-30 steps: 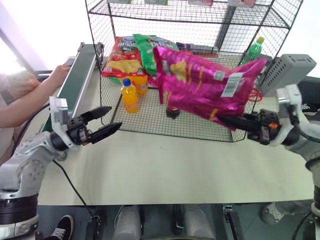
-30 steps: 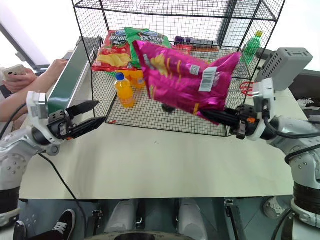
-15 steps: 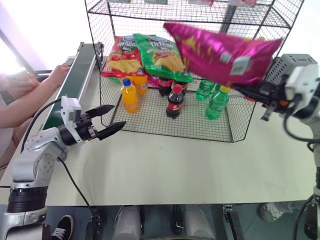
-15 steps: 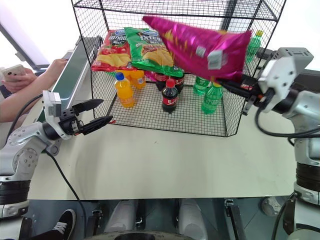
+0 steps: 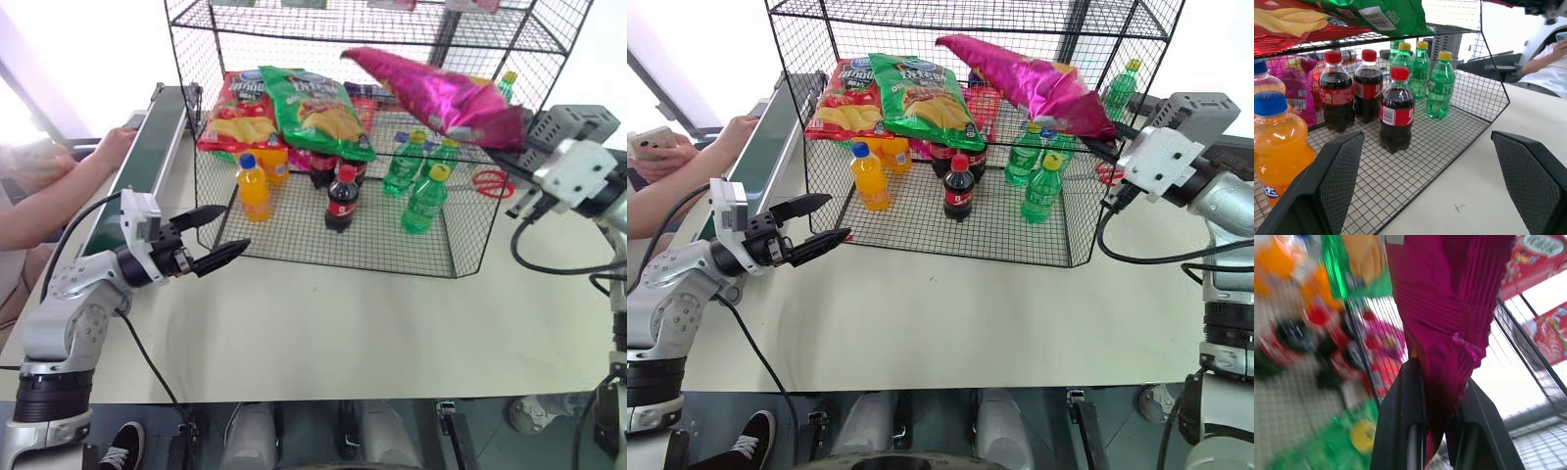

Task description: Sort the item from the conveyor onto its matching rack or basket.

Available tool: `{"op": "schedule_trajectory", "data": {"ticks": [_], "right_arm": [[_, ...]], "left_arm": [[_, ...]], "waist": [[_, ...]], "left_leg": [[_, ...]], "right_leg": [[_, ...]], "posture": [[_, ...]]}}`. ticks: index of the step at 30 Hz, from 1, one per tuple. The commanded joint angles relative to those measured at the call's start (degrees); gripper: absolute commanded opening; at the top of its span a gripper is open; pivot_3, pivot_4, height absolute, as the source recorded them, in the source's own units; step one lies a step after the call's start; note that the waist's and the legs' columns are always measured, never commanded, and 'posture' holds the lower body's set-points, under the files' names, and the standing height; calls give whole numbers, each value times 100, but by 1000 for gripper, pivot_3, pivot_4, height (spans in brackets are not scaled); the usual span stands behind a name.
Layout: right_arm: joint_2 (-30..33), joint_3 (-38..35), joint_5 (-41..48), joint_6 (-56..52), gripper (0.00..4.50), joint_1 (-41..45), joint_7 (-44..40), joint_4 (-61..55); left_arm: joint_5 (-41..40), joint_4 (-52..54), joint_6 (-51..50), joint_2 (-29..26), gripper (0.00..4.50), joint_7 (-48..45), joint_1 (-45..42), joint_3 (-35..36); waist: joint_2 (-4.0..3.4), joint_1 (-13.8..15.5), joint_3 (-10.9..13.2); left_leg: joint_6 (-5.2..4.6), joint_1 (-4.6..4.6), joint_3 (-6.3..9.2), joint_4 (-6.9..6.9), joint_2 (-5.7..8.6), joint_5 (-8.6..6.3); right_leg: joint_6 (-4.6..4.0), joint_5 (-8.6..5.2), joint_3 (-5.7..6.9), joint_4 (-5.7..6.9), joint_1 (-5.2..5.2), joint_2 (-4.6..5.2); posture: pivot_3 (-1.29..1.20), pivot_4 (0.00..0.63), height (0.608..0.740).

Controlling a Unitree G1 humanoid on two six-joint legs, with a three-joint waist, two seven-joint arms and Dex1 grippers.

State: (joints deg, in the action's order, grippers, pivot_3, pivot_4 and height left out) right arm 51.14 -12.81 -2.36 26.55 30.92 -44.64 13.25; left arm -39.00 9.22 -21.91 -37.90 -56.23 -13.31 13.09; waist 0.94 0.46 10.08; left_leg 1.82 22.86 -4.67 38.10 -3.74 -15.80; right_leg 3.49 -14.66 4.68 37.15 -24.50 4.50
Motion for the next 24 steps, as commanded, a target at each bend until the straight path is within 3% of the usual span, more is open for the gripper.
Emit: {"op": "schedule_trajectory", "data": {"ticks": [1, 6, 13, 22, 24], "right_arm": [[219, 122, -607, 351, 0, 256, 551, 176], [151, 392, -1502, -110, 0, 426, 1445, 309], [-584, 874, -2364, -1200, 0, 694, 2548, 8], [-906, 1180, -2479, -1562, 0, 814, 3010, 197], [-867, 1199, -2363, -1518, 989, 829, 2918, 262]], "left_arm": [[-36, 196, 152, 0, 4439, -39, -67, 130], [-67, 325, 256, 25, 4439, -76, 8, 143], [-106, 497, 387, 249, 4439, -1, 99, 129], [-325, 781, 337, 462, 4439, 230, 197, 268], [-324, 793, 349, 466, 4500, 236, 264, 271]], "waist": [[0, -7, 0], [0, -28, 0], [0, -125, 0], [0, -114, 0], [0, -121, 0]], "left_leg": [[1, 0, 0, 0, 0, 0], [7, 0, 0, -1, -1, 4], [18, -2, 4, -2, -2, 10], [18, 1, 6, -1, 0, 11], [18, 1, 5, -1, 0, 11]], "right_leg": [[0, 0, 0, 0, 0, -1], [0, 0, 0, 1, 0, 0], [0, 0, 0, 6, 0, -1], [0, 0, 0, 6, 0, 1], [0, 0, -1, 6, 0, 1]], "posture": [[0, 150, 740], [0, 150, 740], [0, 150, 740], [0, 150, 740], [0, 150, 740]]}}
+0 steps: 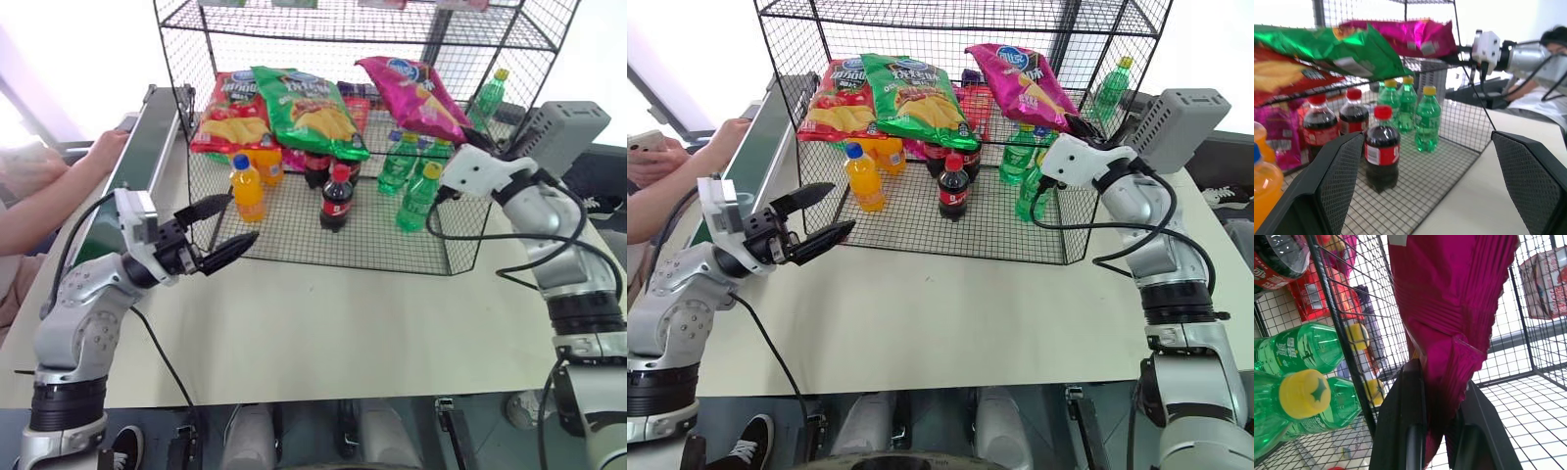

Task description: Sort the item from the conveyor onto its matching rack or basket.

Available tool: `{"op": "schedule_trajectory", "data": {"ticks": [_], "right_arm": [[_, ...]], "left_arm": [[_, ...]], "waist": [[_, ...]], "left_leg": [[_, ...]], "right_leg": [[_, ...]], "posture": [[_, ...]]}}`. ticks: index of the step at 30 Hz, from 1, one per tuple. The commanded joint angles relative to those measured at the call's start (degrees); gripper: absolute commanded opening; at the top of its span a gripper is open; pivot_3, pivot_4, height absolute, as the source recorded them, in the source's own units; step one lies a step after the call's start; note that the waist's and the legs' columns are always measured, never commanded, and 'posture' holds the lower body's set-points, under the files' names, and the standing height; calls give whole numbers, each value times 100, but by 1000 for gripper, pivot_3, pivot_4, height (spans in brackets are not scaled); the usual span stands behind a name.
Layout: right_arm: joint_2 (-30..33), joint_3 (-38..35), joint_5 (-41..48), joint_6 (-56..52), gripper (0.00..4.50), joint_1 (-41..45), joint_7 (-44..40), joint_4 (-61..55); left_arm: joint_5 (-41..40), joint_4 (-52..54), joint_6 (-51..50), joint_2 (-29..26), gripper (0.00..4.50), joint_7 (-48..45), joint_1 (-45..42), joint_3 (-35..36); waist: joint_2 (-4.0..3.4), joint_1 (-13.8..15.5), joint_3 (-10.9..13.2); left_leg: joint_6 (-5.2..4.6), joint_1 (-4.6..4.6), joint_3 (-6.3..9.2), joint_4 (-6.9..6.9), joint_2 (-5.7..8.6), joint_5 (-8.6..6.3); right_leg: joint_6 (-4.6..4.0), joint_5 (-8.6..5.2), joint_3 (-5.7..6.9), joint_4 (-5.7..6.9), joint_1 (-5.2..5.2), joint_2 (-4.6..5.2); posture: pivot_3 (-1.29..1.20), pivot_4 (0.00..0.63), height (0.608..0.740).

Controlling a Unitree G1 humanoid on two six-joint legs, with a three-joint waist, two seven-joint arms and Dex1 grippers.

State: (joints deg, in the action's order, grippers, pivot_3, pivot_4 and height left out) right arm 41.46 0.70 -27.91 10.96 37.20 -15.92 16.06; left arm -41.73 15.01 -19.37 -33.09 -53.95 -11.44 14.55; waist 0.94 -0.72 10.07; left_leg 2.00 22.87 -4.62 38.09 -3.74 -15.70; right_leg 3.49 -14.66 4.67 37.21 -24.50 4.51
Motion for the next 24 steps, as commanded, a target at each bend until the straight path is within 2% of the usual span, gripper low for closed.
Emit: {"op": "schedule_trajectory", "data": {"ticks": [1, 2, 5, 7, 12, 14, 16, 18, 24], "right_arm": [[110, -139, 285, 87, 1402, 198, -42, 6], [117, -129, 356, 115, 1690, 193, -103, 13], [89, -138, 624, 100, 3132, 156, -286, -48], [-25, -231, 1211, 43, 3989, 80, -713, -256], [229, -305, 1464, 459, 3989, -4, -951, -386], [299, -358, 1827, 661, 3989, -164, -1287, -536], [290, -458, 2529, 767, 3989, -308, -1788, -760], [416, -490, 2620, 1030, 3989, -423, -1920, -845], [333, -962, 4328, 784, 3989, -915, -2816, -1641]], "left_arm": [[-4, 201, 144, -13, 4500, 5, 107, 119], [27, 195, 180, -17, 4500, -1, 134, 120], [-1, 190, 199, -19, 4500, -9, 163, 129], [-68, 154, 212, -2, 4500, -12, 132, 163], [-97, 108, 244, 8, 4500, -62, 135, 141], [-42, 77, 282, 8, 4500, -73, 117, 118], [-86, 51, 248, 33, 4500, -60, 86, 120], [-48, 30, 291, 26, 4500, -86, 90, 112], [-29, 35, 282, -25, 4500, -93, 161, 121]], "waist": [[0, -4, 0], [0, -5, 0], [3, -14, -2], [3, -16, -2], [2, -8, -1], [2, -1, -1], [2, 4, -1], [2, 3, -1], [2, 9, -1]], "left_leg": [[0, 0, 1, 0, 0, 0], [0, -1, 1, 0, -1, 0], [-1, -2, 1, 0, -1, -1], [-1, -7, 1, 0, -1, 0], [-2, -10, 1, 0, -2, -1], [-2, -9, 0, 0, -1, -1], [-3, -9, 1, 0, -1, -1], [-3, -9, 1, 0, -1, -1], [-3, -9, 2, -1, -2, -2]], "right_leg": [[0, 0, 0, 0, 0, -1], [0, 0, 0, 0, 0, -1], [0, 0, 0, 1, 0, -2], [0, 0, 0, 1, 5, -3], [-1, 0, 0, 2, 8, -3], [0, 0, 0, 1, 7, -2], [0, 0, 0, 0, 7, -2], [0, 0, 0, 1, 7, -2], [0, 0, 1, 1, 8, -2]], "posture": [[0, 150, 740], [0, 150, 740], [0, 150, 740], [0, 150, 740], [0, 150, 740], [0, 150, 740], [0, 150, 740], [0, 150, 740], [0, 150, 740]]}}
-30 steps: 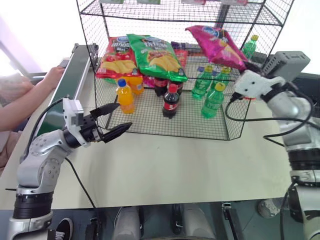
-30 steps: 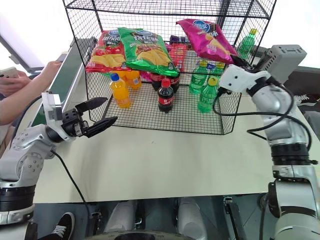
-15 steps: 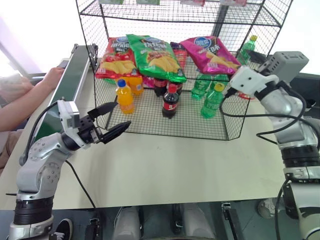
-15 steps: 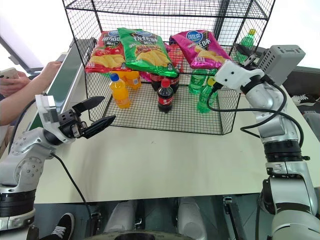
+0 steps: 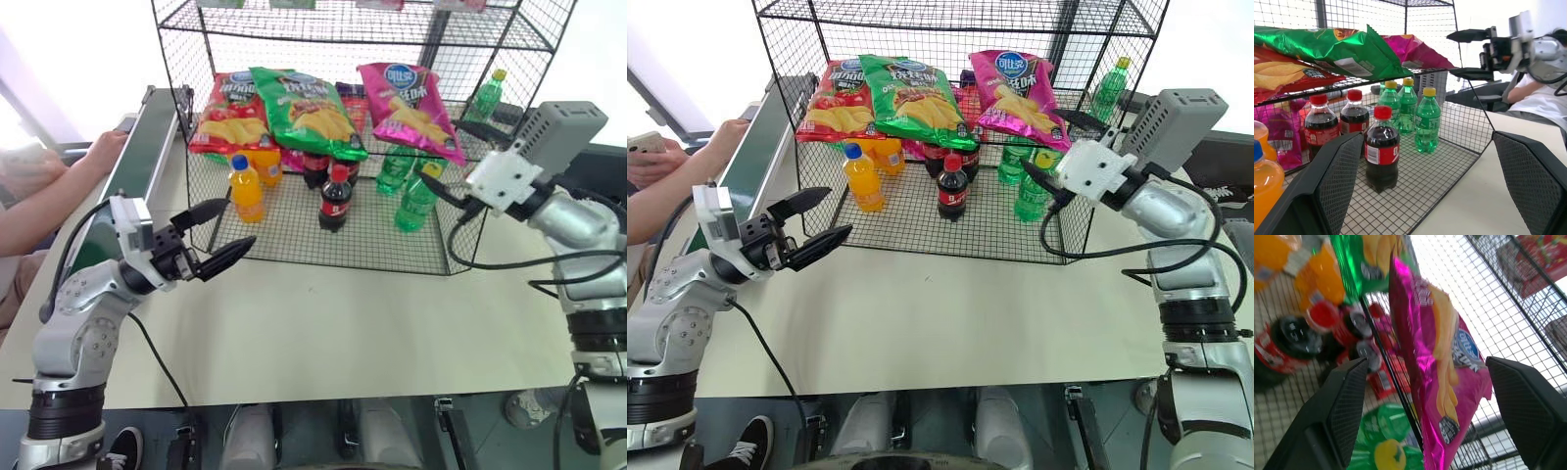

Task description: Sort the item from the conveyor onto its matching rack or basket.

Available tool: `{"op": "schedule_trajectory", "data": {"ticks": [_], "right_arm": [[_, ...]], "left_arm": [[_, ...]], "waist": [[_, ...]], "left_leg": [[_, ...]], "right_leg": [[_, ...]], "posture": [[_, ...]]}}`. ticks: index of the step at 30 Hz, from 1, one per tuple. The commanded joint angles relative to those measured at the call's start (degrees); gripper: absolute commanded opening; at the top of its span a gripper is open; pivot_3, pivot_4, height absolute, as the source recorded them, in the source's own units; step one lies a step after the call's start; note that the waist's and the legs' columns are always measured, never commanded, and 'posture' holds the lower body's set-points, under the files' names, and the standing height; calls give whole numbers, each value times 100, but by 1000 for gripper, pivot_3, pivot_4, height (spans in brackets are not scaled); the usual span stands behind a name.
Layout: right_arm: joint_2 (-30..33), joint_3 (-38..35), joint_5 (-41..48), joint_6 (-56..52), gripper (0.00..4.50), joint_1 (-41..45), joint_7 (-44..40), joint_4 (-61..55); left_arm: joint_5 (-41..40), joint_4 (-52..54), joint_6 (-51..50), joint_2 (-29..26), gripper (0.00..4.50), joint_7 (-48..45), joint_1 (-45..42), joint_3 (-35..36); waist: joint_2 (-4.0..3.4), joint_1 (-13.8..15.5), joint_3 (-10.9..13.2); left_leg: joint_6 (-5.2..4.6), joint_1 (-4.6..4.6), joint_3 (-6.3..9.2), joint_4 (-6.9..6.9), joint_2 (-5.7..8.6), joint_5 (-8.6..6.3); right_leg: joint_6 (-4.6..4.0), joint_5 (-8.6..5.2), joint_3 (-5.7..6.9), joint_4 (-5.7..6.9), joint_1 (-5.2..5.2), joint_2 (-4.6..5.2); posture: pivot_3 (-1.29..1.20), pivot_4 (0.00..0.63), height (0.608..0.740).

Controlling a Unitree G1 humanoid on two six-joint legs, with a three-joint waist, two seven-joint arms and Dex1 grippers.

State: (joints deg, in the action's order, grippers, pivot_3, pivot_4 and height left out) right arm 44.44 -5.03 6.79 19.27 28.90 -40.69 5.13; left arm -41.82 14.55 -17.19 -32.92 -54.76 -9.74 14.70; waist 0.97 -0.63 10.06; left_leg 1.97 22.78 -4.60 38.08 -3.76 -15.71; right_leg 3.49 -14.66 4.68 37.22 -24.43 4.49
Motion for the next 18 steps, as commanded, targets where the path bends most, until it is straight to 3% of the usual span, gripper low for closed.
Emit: {"op": "schedule_trajectory", "data": {"ticks": [1, 3, 7, 12, 18], "right_arm": [[-53, -519, 1224, -258, 3989, -92, -338, -718], [-197, -772, 2870, -1762, 3989, -109, -147, -1378], [128, -917, 4823, -3715, 3989, -750, -376, -2418], [722, -1098, 4552, -4171, 3989, -2332, -1507, -2470], [573, -1045, 4035, -3926, 3989, -2503, -1789, -2229]], "left_arm": [[-13, 70, 49, -70, 4500, -18, 25, 120], [68, 13, -84, -214, 4500, 87, 92, 189], [299, -21, -214, -500, 4500, 363, 220, 333], [822, 151, -331, -812, 4500, 882, 811, 623], [729, 236, -273, -932, 4500, 758, 1321, 1020]], "waist": [[0, -3, 0], [0, -14, 0], [2, 7, -1], [4, 103, -2], [2, 103, -1]], "left_leg": [[0, 0, -1, 0, 0, 0], [0, -2, -1, 0, 0, 0], [-1, -5, 8, -1, -4, 0], [-17, -3, 4, -2, 1, -10], [-22, -10, -3, 1, -2, -13]], "right_leg": [[0, 0, 0, 0, 0, 0], [0, 0, 0, 1, 0, 0], [-2, 0, 2, 7, 2, -2], [-2, -1, 3, -13, 11, 5], [-5, -1, -2, -11, 6, 0]], "posture": [[0, 150, 740], [0, 150, 740], [0, 150, 740], [0, 150, 740], [0, 150, 740]]}}
